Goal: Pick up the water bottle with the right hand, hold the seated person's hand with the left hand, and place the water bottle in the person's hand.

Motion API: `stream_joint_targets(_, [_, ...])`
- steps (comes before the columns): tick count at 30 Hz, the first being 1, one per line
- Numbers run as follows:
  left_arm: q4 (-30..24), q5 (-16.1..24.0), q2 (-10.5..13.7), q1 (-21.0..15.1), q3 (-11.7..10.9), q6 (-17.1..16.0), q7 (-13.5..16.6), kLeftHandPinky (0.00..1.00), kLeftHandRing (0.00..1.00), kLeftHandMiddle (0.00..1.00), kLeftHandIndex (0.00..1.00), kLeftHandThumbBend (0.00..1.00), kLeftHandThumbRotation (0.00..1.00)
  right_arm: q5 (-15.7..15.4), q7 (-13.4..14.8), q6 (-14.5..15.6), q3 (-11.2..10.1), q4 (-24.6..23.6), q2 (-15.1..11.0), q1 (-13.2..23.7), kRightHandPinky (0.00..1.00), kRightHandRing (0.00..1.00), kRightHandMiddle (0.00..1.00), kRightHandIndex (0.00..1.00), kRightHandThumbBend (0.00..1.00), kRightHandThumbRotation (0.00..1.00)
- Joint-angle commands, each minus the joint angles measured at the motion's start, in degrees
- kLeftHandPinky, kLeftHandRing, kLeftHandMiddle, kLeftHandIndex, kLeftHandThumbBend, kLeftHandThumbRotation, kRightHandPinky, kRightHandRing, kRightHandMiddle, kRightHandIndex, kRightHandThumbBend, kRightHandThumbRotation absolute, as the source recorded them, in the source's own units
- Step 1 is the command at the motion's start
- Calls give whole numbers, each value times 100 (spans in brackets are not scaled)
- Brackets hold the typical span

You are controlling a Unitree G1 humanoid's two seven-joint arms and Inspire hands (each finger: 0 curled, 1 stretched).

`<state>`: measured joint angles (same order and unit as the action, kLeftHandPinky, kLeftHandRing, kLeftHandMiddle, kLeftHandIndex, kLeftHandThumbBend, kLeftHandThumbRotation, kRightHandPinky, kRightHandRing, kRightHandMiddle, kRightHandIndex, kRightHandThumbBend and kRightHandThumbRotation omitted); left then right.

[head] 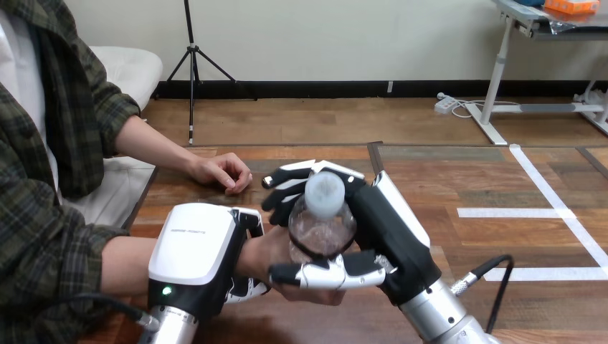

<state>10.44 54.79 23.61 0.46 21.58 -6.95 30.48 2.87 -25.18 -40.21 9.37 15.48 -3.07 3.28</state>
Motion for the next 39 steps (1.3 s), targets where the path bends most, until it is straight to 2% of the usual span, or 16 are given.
stream_joint_targets(1, [-391, 241, -22, -162, -68, 497, -387, 26, 30, 36, 36, 81, 0, -215, 2, -25, 45, -142, -187, 241, 86, 94, 96, 96, 83, 20])
stream_joint_targets(2, [-432, 305, -20, -155, -52, 593, -479, 26, 30, 36, 36, 81, 0, -223, 3, -14, 45, -155, -197, 241, 86, 94, 96, 96, 83, 20])
stream_joint_targets(3, [-466, 351, -19, -149, -41, 664, -547, 31, 37, 44, 42, 83, 0, -230, 6, -7, 46, -164, -204, 241, 91, 96, 97, 97, 85, 22])
stream_joint_targets(4, [-497, 391, -16, -142, -27, 733, -639, 33, 40, 47, 45, 84, 0, -238, 7, 17, 48, -187, -221, 238, 93, 97, 98, 98, 86, 23])
stream_joint_targets(7, [-551, 424, -24, -124, -8, 839, -788, 44, 54, 61, 57, 89, 0, -238, 10, 52, 60, -225, -256, 237, 96, 98, 99, 99, 87, 24])
stream_joint_targets(9, [-560, 422, -34, -118, -3, 886, -844, 55, 68, 74, 70, 94, 1, -230, 9, 57, 67, -225, -269, 244, 98, 99, 99, 99, 88, 25])
stream_joint_targets(11, [-579, 405, -44, -106, -4, 929, -926, 58, 71, 77, 72, 95, 1, -206, -4, 64, 72, -225, -282, 254, 99, 99, 100, 100, 89, 25])
stream_joint_targets(12, [-589, 401, -46, -102, -4, 944, -952, 63, 77, 84, 80, 97, 4, -199, -6, 67, 75, -227, -287, 256, 99, 100, 100, 100, 89, 26])
stream_joint_targets(16, [-659, 367, -44, -66, -2, 1001, -1065, 72, 87, 93, 91, 99, 9, -146, -30, 82, 88, -252, -313, 256, 100, 100, 100, 100, 89, 26])
stream_joint_targets(18, [-680, 367, -42, -57, 2, 1018, -1088, 78, 93, 97, 95, 99, 13, -131, -34, 79, 93, -257, -321, 257, 100, 100, 100, 100, 90, 26])
stream_joint_targets(23, [-715, 447, -35, -49, 23, 1080, -1099, 84, 98, 99, 99, 100, 19, -90, -65, 68, 92, -244, -338, 268, 100, 100, 100, 100, 90, 26])
stream_joint_targets(39, [-825, 549, 41, -24, 47, 1107, -1250, 96, 100, 100, 100, 100, 34, -15, -30, 25, 96, -177, -345, 265, 100, 100, 100, 100, 90, 25])
